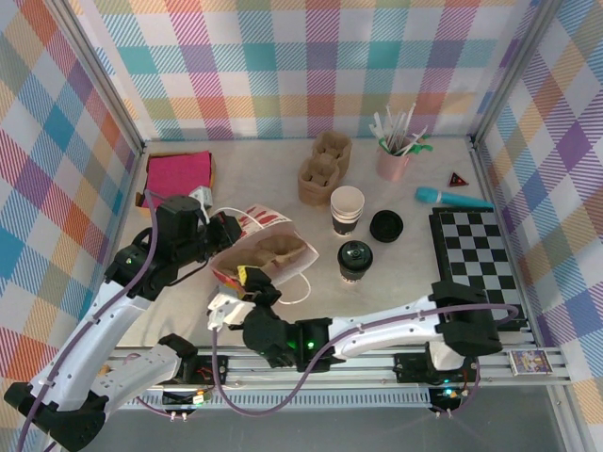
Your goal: Pack the takeout coffee
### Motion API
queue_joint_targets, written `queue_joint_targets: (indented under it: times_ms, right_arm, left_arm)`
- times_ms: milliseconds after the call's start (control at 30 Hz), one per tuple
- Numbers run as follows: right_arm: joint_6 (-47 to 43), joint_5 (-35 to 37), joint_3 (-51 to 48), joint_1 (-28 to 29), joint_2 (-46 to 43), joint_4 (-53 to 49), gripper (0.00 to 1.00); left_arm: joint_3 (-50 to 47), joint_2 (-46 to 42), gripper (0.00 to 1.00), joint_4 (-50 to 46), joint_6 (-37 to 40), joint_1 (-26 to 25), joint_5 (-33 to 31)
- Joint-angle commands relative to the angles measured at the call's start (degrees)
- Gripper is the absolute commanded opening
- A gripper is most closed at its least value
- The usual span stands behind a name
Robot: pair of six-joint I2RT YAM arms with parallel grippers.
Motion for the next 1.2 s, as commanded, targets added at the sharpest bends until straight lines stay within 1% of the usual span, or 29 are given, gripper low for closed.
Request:
queue_joint_targets:
  times_ms: [0,100,167,200,233,333,433,500,600,700,767,833,867,967,1167]
  right_arm:
    - [9.3,-3.5,-0.6,0.0,-7.1,-8.9,0.56]
    - [19.6,-9.3,1.1,-2.8,-14.0,-22.9,0.57]
    - [33.8,-15.9,4.9,-7.9,-17.5,-39.3,0.57]
    - [37.3,-17.3,5.4,-9.8,-18.7,-43.2,0.57]
    - [39.1,-17.8,4.9,-10.8,-20.2,-45.2,0.56]
    - [40.0,-18.4,2.5,-11.4,-23.4,-46.1,0.56]
    - [41.5,-20.2,2.7,-12.0,-22.3,-48.7,0.56]
    - [41.0,-23.1,2.9,-12.1,-20.6,-48.8,0.55]
    - [38.9,-29.3,3.0,-12.1,-17.9,-46.9,0.54]
    - [33.2,-37.5,0.9,-12.7,-17.0,-42.1,0.52]
    - [27.8,-43.1,-2.1,-13.2,-17.3,-38.7,0.5]
    - [25.3,-48.5,-2.8,-14.9,-17.2,-39.3,0.48]
    - [24.5,-50.2,-2.7,-16.0,-17.0,-40.0,0.48]
    - [19.8,-53.2,-0.8,-17.6,-15.5,-42.3,0.49]
    - [10.9,-56.2,5.2,-18.2,-9.4,-45.7,0.5]
  left_arm:
    - [-0.8,-1.3,0.0,1.9,2.5,0.5,2.0]
    - [-1.7,-2.3,0.0,2.9,4.4,0.6,3.3]
    - [-2.9,-3.6,0.0,4.2,5.2,0.6,4.6]
    - [-3.4,-3.9,0.0,4.2,5.4,0.6,5.0]
    - [-4.0,-4.5,0.0,4.1,5.4,0.6,5.5]
    - [-6.6,-5.7,0.0,4.7,4.5,0.6,7.9]
    - [-9.8,-7.2,0.0,5.6,4.0,0.6,9.8]
    - [-10.9,-8.4,0.0,5.0,4.3,0.5,10.2]
    - [-11.4,-10.4,0.0,3.6,5.0,0.5,10.2]
    - [-11.6,-11.6,0.0,2.7,5.5,0.5,10.6]
    - [-11.1,-11.9,0.0,2.7,5.8,0.5,11.6]
    - [-10.0,-11.5,0.0,2.2,6.6,0.5,13.0]
    - [-9.1,-10.9,0.0,1.3,7.4,0.5,13.3]
    - [-7.3,-9.5,0.0,-1.0,9.5,0.5,13.6]
    - [-6.1,-9.2,0.0,-2.0,10.7,0.5,14.3]
